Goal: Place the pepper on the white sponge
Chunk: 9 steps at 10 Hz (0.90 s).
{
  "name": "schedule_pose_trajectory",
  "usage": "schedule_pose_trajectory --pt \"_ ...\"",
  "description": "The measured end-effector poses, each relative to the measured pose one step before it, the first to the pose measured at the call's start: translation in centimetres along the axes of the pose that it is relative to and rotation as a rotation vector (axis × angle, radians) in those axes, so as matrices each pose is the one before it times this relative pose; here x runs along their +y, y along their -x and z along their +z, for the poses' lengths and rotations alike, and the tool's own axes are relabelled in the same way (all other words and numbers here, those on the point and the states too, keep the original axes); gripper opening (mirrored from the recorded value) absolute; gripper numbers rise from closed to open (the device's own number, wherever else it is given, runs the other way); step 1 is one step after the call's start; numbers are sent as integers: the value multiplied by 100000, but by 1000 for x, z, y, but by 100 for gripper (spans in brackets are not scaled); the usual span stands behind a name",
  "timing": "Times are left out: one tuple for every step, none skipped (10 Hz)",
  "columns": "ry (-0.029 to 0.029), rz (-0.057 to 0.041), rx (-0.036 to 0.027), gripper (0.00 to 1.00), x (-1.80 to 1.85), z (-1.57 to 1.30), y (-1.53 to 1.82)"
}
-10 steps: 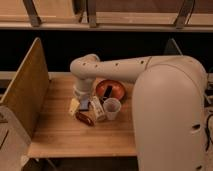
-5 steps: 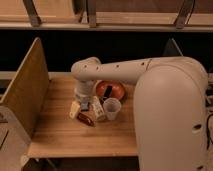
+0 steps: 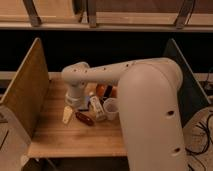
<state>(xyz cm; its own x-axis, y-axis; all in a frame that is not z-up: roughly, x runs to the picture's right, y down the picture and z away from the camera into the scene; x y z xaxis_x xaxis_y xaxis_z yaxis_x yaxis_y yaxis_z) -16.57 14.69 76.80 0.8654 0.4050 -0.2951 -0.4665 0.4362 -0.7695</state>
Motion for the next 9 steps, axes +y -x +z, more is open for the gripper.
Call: schedule_pose_trajectory --pt "4638 745 1957 80 149 1572 -415" --pt "1758 737 1391 80 -171 673 -346" --pt "1535 1552 2057 80 -552 752 -628" --pt "1100 1906 1403 80 -719 572 -527" --pt "1108 2061 1173 80 -822 621 -417" --pt "889 1454 1124 80 -625 533 -245" --pt "392 1006 1517 80 -576 535 -93" --pt "374 455 1120 80 -327 415 87" --pt "538 214 1239 80 -252 581 343"
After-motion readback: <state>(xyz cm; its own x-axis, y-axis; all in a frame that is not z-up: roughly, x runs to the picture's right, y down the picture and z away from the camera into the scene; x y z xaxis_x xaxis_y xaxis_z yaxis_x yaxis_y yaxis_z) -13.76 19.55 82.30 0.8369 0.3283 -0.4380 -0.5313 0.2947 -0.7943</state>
